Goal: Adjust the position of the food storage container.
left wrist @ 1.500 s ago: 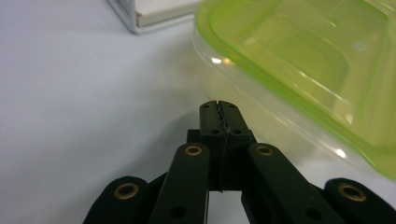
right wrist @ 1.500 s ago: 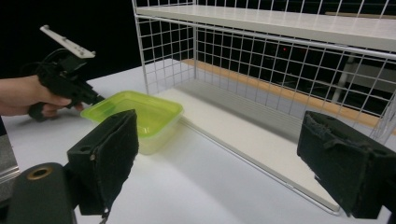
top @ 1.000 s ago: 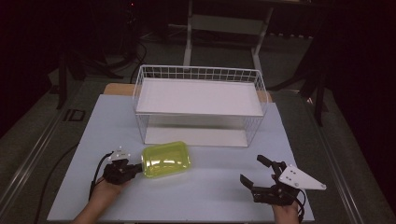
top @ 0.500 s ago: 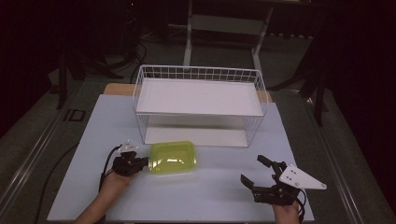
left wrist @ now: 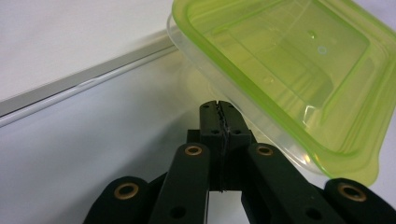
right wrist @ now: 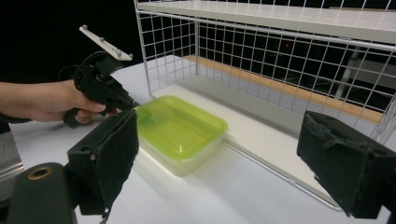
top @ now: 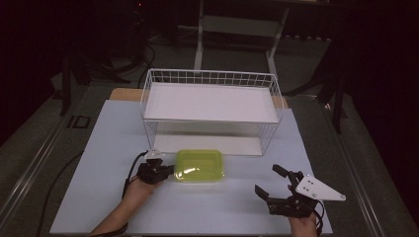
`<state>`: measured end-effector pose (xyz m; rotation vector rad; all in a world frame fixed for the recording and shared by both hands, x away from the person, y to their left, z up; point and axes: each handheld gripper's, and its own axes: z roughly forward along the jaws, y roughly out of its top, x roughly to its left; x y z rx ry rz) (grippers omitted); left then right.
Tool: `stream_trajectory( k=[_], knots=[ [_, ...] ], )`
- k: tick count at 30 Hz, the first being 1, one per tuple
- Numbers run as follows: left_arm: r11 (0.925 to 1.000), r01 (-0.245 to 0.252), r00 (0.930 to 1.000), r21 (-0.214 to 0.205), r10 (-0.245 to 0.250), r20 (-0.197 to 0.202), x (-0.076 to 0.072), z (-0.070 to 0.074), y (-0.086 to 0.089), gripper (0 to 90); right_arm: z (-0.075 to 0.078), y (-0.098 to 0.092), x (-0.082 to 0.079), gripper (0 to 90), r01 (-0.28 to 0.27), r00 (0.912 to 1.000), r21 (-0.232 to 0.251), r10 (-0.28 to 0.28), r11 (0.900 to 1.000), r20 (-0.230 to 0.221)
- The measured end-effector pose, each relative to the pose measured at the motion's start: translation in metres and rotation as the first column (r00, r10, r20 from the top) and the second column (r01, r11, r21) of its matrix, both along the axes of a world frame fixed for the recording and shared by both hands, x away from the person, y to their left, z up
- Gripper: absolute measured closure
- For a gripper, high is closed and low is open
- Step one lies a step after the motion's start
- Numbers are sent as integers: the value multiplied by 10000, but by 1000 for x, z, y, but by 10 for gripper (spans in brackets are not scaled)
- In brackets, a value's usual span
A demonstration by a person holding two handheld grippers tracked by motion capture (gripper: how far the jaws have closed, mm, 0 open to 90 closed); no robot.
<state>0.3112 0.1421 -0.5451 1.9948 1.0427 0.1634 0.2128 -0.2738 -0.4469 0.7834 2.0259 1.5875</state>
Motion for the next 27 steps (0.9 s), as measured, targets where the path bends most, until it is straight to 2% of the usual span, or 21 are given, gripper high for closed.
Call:
stream_trajectory(
  k=[5,9,12,15,23,27],
  knots=[
    [9999,104,9999,104,-103,-66,2,1,-8,900,-1,0,0,127,-15,10000,-40,15,10000,-28],
    [10000,-46,10000,-11,45,-74,-5,7,1,900,-1,0,0,127,-12,10000,-33,12,10000,-45],
    [9999,81,10000,-123,-81,-36,-12,12,6,900,-1,0,1,127,-24,10000,-36,24,10000,-50],
    [9998,182,9998,-104,-183,-22,-17,14,5,900,-1,1,1,127,-48,10000,-42,47,10000,-69],
    [9998,142,9999,-139,-143,-68,-6,9,-5,900,-1,4,1,127,-118,9999,-117,117,9999,-81],
    [9996,276,9996,-80,-277,-98,0,6,-17,900,-2,2,2,127,-103,9998,-50,102,9999,-162]
  ],
)
